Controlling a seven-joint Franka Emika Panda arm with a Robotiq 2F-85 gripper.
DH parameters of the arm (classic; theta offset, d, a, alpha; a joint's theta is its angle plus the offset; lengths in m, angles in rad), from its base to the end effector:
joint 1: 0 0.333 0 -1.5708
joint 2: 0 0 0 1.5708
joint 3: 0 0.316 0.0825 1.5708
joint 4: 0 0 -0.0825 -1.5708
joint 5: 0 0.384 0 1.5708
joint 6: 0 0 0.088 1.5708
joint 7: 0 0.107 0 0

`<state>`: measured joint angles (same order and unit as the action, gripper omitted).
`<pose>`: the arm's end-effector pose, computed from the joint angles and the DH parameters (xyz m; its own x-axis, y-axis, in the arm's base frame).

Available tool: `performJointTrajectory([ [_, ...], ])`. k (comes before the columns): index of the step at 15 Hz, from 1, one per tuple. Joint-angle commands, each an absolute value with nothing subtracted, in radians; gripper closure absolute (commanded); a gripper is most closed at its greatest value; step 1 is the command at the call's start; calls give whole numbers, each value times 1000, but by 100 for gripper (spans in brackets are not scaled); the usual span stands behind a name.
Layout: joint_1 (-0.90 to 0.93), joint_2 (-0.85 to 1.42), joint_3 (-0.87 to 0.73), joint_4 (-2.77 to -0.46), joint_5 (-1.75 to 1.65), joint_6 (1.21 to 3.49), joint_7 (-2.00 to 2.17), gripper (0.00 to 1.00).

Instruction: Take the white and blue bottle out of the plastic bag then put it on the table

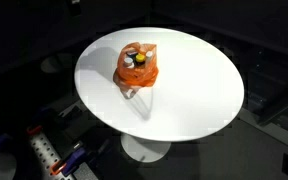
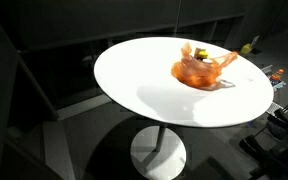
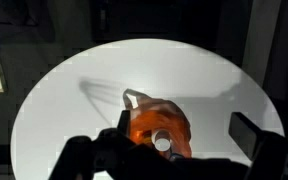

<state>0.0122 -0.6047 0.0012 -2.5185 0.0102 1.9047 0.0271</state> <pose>0.3646 0.0056 0.4806 0.9998 -0.0173 -0.0094 -0.0173 -0.9998 -0.0087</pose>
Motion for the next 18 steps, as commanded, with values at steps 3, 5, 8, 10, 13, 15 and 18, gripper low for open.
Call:
performJointTrajectory([
  [3, 8, -604, 4, -2517, 12, 1902, 25, 0],
  [5, 8, -604, 4, -2517, 12, 1902, 25, 0],
  [8, 8, -604, 4, -2517, 12, 1902, 25, 0],
  [10, 6, -587, 0, -2493, 14, 1885, 24, 0],
  [13, 5, -562, 1, -2455, 10, 1878, 26, 0],
  [15, 5, -540, 1, -2423, 11, 1875, 27, 0],
  [18, 0, -489, -1, -2361, 9, 1884, 33, 0],
])
